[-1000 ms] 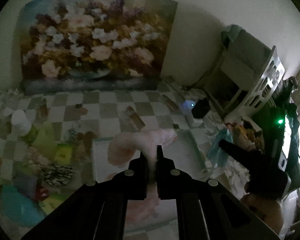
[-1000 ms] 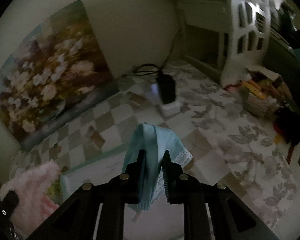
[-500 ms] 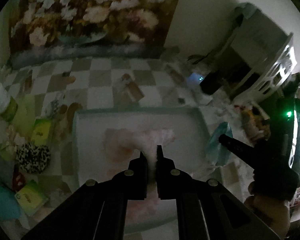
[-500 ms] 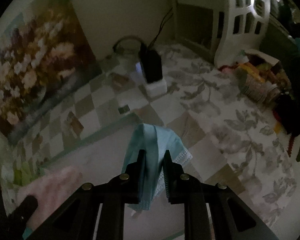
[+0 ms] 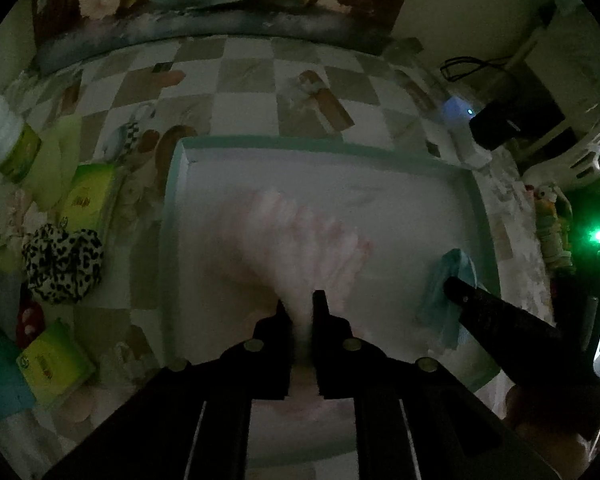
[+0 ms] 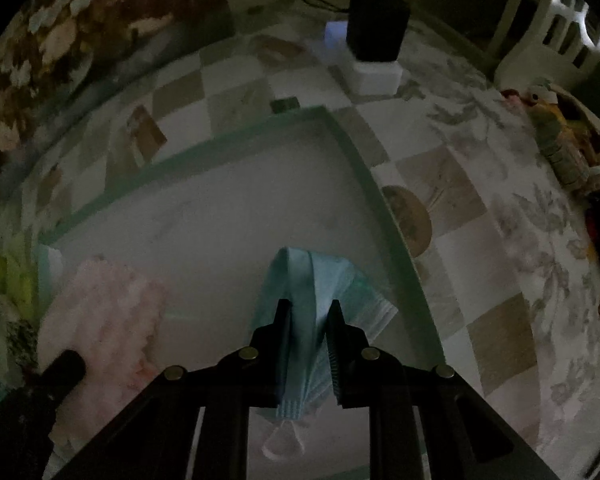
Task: Organize soft objects
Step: 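Open the left gripper to drop the towel while the right gripper releases the mask into the tray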
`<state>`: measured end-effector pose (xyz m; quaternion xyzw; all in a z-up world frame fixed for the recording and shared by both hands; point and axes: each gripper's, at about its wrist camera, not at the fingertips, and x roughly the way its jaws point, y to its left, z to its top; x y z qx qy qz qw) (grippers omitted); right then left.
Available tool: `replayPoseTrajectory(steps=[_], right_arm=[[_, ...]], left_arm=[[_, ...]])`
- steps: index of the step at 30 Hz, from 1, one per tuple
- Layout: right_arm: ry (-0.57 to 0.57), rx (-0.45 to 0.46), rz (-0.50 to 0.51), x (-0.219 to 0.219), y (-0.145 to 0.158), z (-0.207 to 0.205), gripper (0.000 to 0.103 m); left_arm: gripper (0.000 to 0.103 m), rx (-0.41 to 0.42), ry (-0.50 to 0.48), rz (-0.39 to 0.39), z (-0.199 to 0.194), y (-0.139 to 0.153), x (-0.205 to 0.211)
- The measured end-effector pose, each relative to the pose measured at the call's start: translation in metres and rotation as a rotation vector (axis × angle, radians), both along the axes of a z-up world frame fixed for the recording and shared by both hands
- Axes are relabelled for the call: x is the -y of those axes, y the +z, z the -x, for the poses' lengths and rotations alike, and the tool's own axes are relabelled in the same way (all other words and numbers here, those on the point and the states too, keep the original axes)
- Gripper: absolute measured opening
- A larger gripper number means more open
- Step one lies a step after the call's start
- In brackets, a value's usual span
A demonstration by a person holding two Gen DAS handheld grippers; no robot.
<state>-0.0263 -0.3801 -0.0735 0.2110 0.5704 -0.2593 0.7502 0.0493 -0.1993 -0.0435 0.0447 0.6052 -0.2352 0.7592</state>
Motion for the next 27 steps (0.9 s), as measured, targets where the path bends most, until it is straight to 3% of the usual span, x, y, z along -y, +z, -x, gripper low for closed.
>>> replayPoseTrajectory(steps=[5,12,14,23,27], right_arm=[[0.024,-0.033,0.006,-0.007,-0.007,0.0,0.019],[0.031,-0.048,0.018,-0.01,-0.007,0.002,0.025],[0.028,-0.05,0.015,-0.01,-0.006,0.003,0.026],[0.009,-0.01,0.049,-0.006,0.016,0.006,0.043],[0.02,0.015,0.068,-0.009,0.031,-0.006,0.057]], left_arm=[[0.038,-0.011,0.008,-0.012,-0.001,-0.002,-0.001],[0.054,-0.005,0.014,-0.028,-0.002,0.001,-0.001],[0.064,0.006,0.018,-0.027,-0.002,0.003,-0.001],[0.076,0.067,0.037,0.009,-0.007,0.03,-0.011],[0.085,0.1,0.037,0.027,-0.007,0.044,-0.014]])
